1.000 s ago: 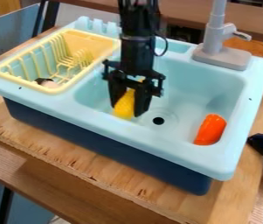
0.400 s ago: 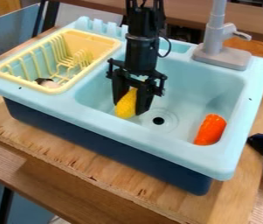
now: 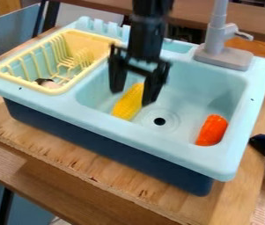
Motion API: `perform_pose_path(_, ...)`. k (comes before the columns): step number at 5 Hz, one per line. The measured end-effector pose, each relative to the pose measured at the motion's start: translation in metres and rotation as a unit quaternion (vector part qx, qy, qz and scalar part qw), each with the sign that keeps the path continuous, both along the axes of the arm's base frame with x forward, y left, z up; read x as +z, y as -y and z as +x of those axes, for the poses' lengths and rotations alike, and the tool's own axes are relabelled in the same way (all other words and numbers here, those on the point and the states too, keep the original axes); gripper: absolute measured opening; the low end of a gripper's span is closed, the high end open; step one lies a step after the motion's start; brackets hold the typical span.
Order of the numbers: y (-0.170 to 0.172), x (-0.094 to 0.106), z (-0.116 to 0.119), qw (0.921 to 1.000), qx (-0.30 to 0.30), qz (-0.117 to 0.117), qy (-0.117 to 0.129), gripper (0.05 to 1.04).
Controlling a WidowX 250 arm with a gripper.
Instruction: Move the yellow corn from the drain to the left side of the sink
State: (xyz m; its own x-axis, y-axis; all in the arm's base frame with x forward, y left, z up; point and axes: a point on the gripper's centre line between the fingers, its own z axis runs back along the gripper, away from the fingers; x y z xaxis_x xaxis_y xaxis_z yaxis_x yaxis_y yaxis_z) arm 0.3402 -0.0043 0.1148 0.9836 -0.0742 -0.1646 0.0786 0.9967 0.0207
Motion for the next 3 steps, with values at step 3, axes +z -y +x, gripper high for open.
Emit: perform_pose_path(3, 0.009, 0.102, -0.029, 0.9964, -0.02, 0.037, 0.074, 1.001)
